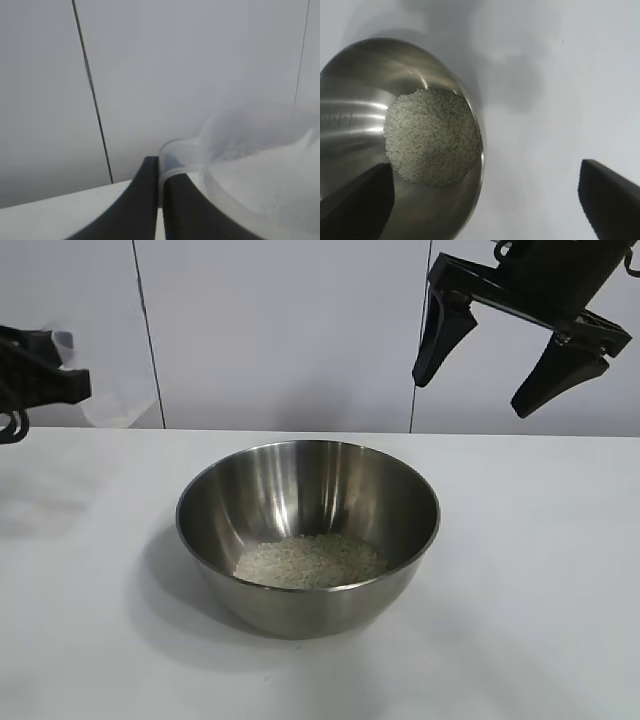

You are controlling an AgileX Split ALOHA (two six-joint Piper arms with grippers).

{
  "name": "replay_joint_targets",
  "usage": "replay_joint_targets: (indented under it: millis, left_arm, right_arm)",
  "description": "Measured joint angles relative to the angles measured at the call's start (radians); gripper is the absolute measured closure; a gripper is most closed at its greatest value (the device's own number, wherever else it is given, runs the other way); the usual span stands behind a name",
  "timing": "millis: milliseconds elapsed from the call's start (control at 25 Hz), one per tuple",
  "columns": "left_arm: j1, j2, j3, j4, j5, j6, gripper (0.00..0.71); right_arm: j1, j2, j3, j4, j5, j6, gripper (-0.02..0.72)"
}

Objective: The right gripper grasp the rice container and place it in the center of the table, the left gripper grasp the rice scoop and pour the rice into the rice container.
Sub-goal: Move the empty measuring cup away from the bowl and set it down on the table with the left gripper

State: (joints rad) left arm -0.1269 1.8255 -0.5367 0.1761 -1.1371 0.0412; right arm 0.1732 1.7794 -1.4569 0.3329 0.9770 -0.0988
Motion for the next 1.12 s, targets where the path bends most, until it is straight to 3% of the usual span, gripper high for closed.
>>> replay_joint_targets:
  millis: [160,920,1000,1120]
  left_arm:
    - [0.03,0.114,-0.001,0.042,0.001,-0.016,0.701]
    - [0.031,0.325,-0.091,0.058,-0.001,0.027,0.697]
    - [0.031,0.342,-0.091,0.064,-0.002,0.024,0.674]
    - [0.031,0.358,-0.091,0.068,0.0,0.022,0.583]
  right_arm:
    - [0.0,0.0,0.0,0.0,-0.005,0.0,0.009]
    - [0.0,0.0,0.0,0.0,-0.025,-0.001,0.009]
    - [0.0,0.0,0.0,0.0,-0.03,-0.001,0.009]
    - [0.0,0.0,0.0,0.0,-0.031,-0.002,0.009]
